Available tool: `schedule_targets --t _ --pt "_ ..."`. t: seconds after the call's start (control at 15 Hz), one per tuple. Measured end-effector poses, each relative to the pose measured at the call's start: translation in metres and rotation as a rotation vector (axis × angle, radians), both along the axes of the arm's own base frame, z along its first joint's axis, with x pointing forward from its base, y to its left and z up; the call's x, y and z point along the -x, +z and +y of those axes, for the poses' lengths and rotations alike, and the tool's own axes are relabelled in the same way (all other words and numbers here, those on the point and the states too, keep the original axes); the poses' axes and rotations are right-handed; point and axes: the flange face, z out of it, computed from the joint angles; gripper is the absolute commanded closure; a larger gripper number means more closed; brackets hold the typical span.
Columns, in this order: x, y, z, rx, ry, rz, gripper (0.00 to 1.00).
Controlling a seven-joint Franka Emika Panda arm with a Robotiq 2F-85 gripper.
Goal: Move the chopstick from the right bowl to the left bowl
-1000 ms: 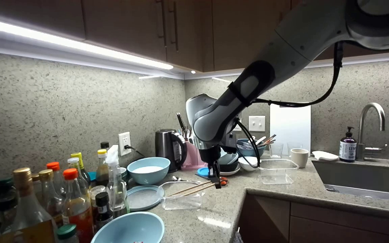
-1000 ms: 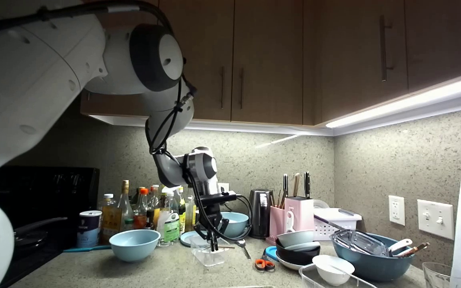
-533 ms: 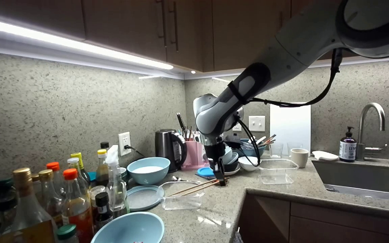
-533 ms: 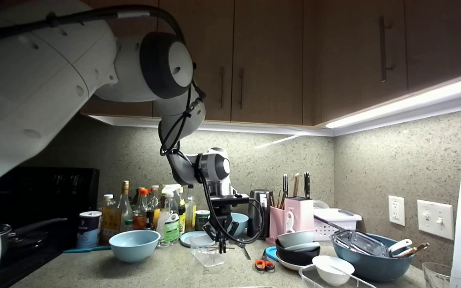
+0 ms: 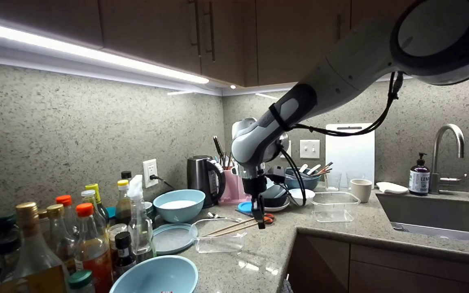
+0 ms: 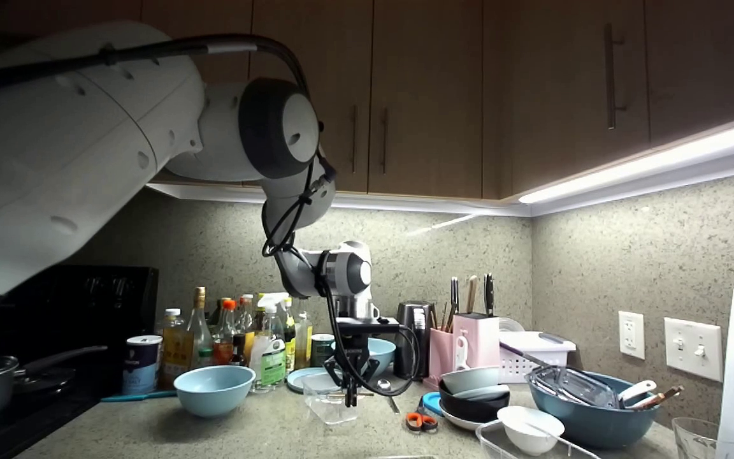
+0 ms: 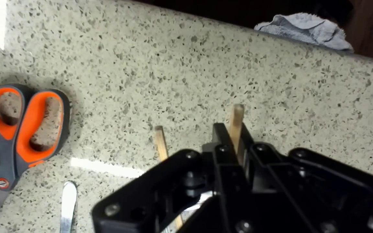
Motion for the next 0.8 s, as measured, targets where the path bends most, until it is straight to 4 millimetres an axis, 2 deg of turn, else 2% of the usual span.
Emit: schedule_targets --t 0.07,0.2,0.47,0.53,0.6,0.67,0.8 --pt "-0.002 -0.002 0.003 -0.004 0.006 0.000 0.65" --pt "-0.005 -0.006 0.006 -0.009 0.012 0.001 0.61" --pt "-0.008 -0.013 0.009 -0.014 0.016 0.006 0.38" --pt "-0.009 -0.014 0.009 -0.014 0.017 0.006 0.56" --pt "-0.009 -0.014 0.009 -0.014 0.017 0.006 0.50" --pt "-0.009 -0.014 0.009 -0.013 0.017 0.006 0.17" --pt "-0.009 -0.014 0.009 -0.013 0.017 0.006 0.06"
